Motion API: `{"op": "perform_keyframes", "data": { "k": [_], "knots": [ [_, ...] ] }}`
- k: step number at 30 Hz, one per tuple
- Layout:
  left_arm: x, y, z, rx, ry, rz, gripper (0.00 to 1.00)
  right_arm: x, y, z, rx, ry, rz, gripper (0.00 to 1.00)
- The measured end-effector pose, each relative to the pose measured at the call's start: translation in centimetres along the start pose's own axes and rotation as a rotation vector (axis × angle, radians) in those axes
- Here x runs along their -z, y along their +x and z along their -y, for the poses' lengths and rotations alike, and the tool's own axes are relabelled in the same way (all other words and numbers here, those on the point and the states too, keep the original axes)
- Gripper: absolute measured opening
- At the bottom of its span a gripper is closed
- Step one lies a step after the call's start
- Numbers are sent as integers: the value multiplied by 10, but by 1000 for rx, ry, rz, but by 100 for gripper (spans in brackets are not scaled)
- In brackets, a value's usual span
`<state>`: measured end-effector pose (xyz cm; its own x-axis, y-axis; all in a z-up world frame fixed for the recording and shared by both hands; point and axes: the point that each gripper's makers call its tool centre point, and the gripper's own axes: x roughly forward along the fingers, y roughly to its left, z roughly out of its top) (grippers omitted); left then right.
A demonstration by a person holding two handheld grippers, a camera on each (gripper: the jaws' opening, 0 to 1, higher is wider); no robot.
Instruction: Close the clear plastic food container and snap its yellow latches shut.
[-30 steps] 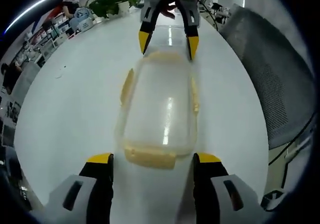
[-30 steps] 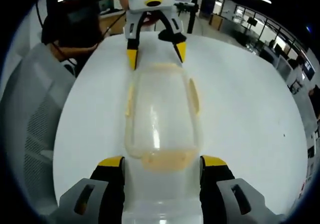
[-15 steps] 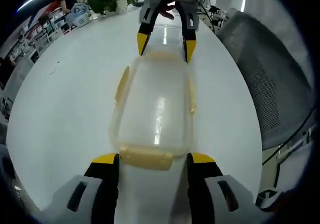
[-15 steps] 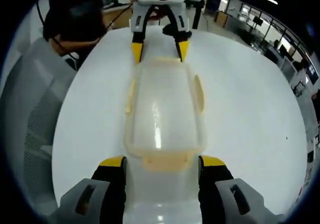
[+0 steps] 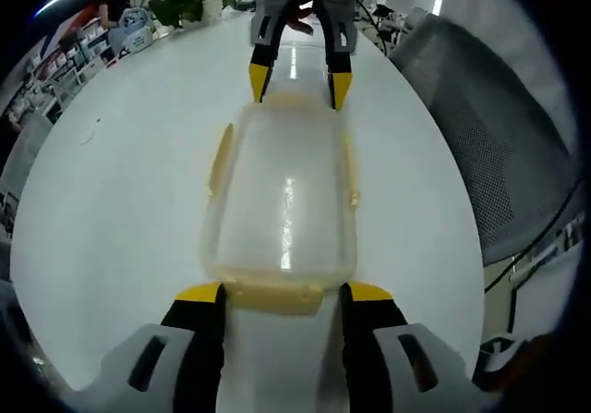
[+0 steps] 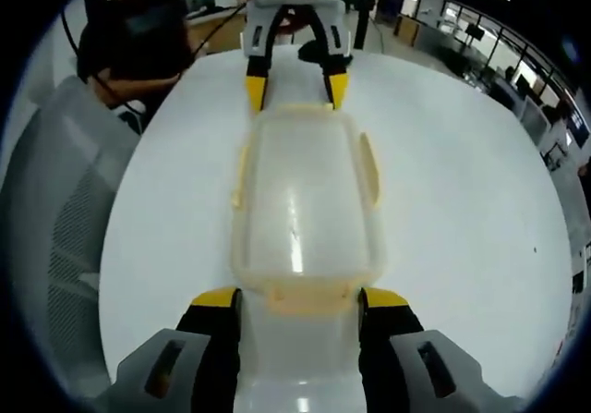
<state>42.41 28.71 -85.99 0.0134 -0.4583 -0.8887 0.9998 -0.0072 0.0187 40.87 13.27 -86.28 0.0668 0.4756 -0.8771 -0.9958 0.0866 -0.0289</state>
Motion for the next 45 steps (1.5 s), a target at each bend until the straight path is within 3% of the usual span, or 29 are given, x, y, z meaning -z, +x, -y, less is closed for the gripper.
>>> {"op": "perform_keyframes", "data": {
  "k": [4, 15, 19, 36, 45],
  "knots": [
    [1, 0, 1, 6, 12, -2, 51, 1, 0, 0, -7, 8, -5, 40],
    [1, 0, 2, 8, 18, -20, 49, 2, 0, 0, -17, 8, -3, 39],
    [3, -2, 4, 18, 18, -24, 40, 3, 0, -4, -31, -22, -16, 39],
    [3, -1, 5, 10, 38, -44, 40, 1, 2, -2, -52, -31, -66, 40],
    [3, -2, 7, -7, 3, -30, 39, 2, 2, -1, -48, -27, -85, 38]
  ]
}}
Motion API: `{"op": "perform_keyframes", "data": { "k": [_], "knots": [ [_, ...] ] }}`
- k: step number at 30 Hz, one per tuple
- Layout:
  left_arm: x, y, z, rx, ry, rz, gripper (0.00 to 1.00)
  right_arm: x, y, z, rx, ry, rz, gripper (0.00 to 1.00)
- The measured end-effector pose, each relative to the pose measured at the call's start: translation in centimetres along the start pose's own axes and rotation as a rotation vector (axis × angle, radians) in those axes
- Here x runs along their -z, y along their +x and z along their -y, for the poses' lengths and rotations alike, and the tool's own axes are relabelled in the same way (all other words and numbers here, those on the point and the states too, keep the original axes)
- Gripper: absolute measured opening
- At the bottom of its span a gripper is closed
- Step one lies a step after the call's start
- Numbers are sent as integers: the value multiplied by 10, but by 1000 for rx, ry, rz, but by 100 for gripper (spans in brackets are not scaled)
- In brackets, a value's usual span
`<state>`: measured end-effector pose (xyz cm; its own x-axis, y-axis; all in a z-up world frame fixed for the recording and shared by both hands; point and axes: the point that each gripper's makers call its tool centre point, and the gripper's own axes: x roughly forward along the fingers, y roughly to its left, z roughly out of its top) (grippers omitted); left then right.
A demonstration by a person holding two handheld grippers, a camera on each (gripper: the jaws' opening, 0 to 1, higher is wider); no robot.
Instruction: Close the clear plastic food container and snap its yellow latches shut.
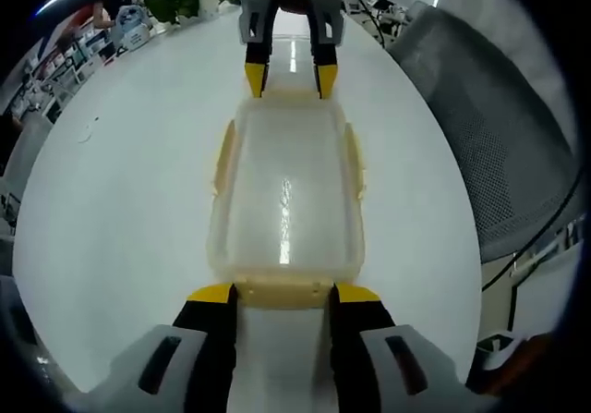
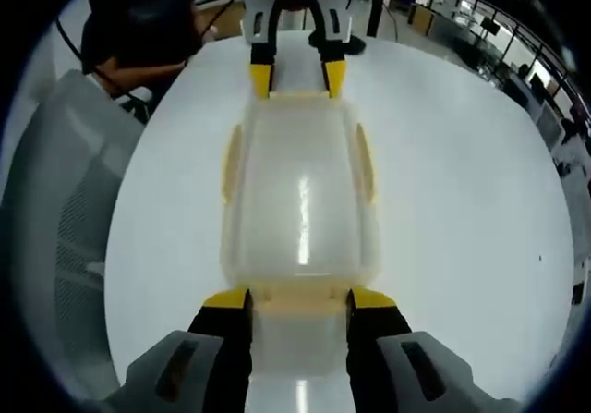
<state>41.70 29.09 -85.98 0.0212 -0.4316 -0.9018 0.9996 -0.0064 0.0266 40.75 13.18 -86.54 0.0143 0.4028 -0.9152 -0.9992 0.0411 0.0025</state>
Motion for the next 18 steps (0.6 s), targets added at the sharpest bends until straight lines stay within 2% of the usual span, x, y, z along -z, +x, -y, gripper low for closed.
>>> {"op": "perform_keyframes", "data": {
  "k": [4, 13, 18],
  "knots": [
    [1, -1, 1, -7, -16, 24, 38, -2, 1, 0, 4, -3, -27, 38],
    [-1, -3, 3, -34, -12, -26, 39, -2, -4, -2, 5, -15, -19, 38],
    [-3, -7, 3, -48, -3, -23, 39, -2, -7, -1, 15, -13, -16, 38]
  ]
}}
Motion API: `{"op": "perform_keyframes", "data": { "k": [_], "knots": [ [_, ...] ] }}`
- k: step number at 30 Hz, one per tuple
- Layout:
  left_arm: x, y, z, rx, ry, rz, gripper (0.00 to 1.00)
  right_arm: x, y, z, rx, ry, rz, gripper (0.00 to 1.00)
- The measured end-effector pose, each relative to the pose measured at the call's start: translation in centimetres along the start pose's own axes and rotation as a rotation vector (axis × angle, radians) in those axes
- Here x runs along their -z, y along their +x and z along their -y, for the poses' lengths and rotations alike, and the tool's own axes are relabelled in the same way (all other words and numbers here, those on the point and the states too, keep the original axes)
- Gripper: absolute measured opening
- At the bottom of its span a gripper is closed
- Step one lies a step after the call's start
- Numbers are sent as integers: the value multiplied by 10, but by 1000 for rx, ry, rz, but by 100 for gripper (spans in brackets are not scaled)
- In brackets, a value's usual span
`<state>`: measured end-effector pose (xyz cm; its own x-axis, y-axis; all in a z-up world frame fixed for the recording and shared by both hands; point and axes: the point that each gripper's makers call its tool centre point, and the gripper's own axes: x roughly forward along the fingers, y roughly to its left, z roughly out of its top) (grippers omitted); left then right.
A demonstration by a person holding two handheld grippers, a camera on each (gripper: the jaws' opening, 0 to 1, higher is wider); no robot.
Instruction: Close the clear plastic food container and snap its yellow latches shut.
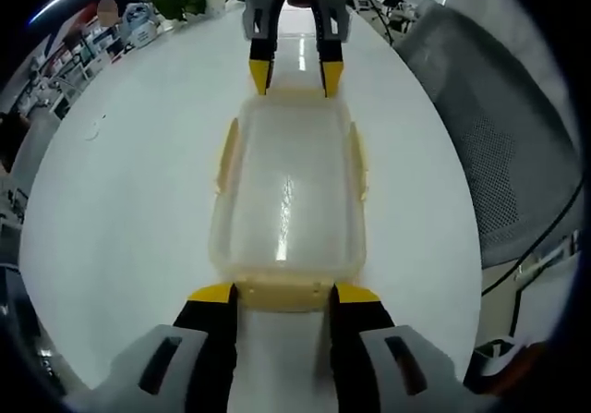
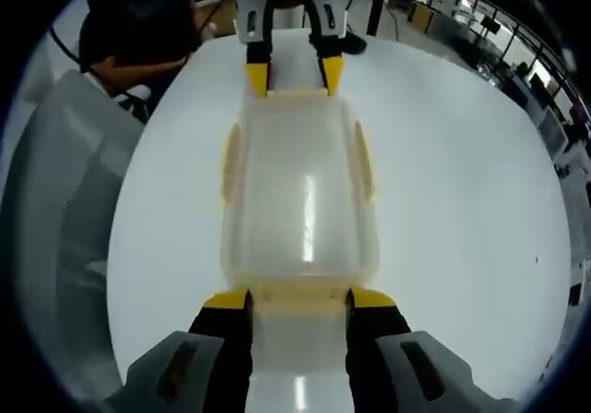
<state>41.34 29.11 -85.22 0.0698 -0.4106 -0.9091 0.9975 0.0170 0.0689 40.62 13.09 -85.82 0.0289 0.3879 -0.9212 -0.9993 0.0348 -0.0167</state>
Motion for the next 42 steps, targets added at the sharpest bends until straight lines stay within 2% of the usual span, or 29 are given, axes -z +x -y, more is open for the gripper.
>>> {"op": "perform_keyframes", "data": {
  "k": [18, 24, 42],
  "knots": [
    [-12, -16, 0, -58, 6, -9, 39, -4, -20, 0, 35, -14, 23, 38],
    [-13, -16, 4, -61, -2, -17, 39, -4, -23, -3, 35, -27, 25, 38],
    [-36, -28, 7, -59, -2, -10, 38, 4, -48, -8, 44, -33, 32, 38]
  ]
}}
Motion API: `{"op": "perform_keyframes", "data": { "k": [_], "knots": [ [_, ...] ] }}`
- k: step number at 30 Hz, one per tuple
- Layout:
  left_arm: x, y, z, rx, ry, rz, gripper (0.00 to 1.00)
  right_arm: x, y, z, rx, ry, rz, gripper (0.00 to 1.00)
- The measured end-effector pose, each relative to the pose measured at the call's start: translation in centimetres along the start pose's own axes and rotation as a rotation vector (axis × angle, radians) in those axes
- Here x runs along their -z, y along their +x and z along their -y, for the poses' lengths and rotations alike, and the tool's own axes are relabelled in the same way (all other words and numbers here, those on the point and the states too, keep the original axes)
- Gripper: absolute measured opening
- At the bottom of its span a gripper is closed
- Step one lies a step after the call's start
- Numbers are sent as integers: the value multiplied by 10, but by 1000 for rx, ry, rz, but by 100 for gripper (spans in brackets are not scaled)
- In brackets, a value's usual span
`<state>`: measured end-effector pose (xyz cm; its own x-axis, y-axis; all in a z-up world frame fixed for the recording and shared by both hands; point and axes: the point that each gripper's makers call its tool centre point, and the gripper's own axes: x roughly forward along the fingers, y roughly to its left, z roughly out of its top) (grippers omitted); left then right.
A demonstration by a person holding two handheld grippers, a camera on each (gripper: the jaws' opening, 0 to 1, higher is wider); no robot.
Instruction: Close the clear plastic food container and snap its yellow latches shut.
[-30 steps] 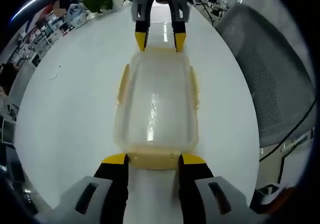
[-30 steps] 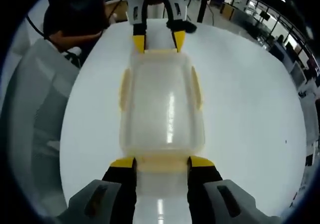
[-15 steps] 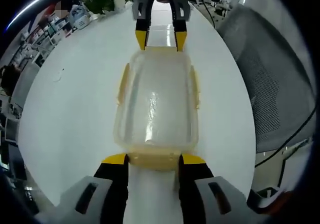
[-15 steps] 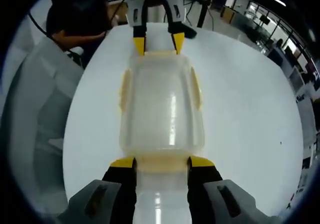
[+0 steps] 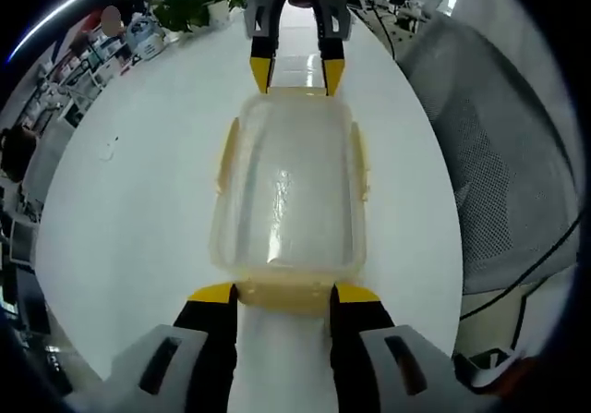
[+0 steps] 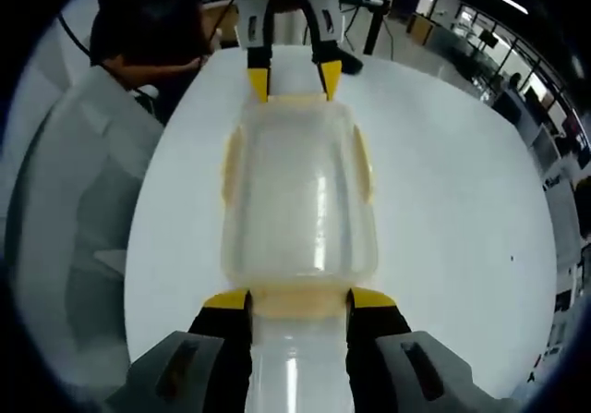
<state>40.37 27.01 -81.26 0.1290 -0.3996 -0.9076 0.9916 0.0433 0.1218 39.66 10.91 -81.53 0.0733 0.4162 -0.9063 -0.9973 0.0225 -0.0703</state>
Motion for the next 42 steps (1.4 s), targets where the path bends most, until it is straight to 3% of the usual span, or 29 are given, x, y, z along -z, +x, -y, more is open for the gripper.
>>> {"op": "perform_keyframes", "data": {
  "k": [13, 29, 42],
  "knots": [
    [-17, -6, -2, -4, 2, -1, 38, 5, -19, 2, 14, -3, 1, 38],
    [-47, -3, -3, -4, 20, -2, 38, 26, -39, 2, 18, 14, -1, 38],
    [-76, 6, -4, 7, 38, 2, 38, 54, -52, 3, 22, 26, -11, 38]
  ]
}}
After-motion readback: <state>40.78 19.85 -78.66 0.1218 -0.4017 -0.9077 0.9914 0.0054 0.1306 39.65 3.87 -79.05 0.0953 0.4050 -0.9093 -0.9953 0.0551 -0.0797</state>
